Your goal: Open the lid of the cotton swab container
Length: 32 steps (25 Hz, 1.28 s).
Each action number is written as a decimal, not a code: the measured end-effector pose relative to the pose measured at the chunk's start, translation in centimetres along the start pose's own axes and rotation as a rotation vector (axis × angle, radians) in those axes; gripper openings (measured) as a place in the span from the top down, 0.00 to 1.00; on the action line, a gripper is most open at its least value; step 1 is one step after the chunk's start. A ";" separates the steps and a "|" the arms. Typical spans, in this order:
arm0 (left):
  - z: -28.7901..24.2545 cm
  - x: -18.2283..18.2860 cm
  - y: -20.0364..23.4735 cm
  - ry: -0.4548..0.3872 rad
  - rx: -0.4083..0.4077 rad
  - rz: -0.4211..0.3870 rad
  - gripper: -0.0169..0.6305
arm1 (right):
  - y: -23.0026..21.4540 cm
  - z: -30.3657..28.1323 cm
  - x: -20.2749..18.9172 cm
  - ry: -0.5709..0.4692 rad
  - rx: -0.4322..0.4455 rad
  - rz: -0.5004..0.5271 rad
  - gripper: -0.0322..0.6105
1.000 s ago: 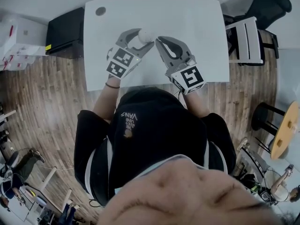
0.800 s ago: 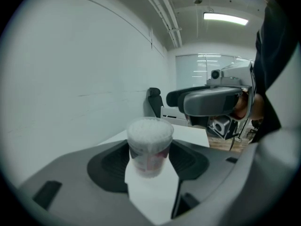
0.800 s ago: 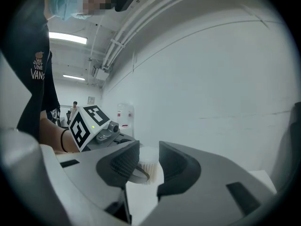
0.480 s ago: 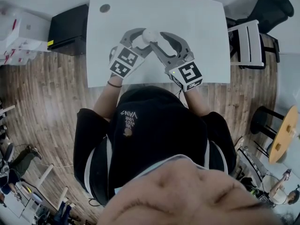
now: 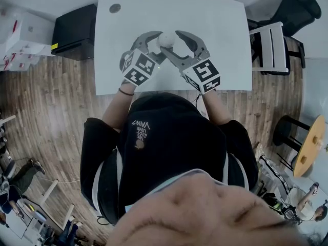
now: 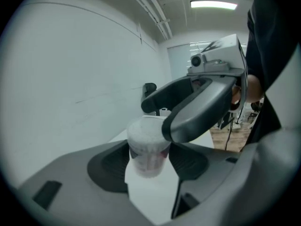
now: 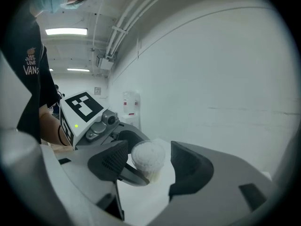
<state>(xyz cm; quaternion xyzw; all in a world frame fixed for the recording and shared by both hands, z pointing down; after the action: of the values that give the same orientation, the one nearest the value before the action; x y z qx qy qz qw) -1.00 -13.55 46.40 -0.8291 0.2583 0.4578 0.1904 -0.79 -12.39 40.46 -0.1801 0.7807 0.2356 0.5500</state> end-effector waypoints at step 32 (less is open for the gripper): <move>-0.6 -0.3 -0.8 0.034 -0.004 -0.111 0.57 | -0.4 -1.0 -1.6 0.024 0.058 -0.134 0.53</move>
<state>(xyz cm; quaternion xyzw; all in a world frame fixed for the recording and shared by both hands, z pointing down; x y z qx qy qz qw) -0.24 -13.14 46.99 -0.8501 0.2145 0.4329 0.2095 -0.83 -13.24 42.16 -0.2186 0.7799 0.1732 0.5603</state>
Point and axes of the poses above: the fingertips, and each gripper's own axes: z backward along the fingers, y to its left, x out of its top, the point moved 1 cm from there along z, backward along the fingers, and after that the axes turned 8 degrees about z, right-handed, at the moved point
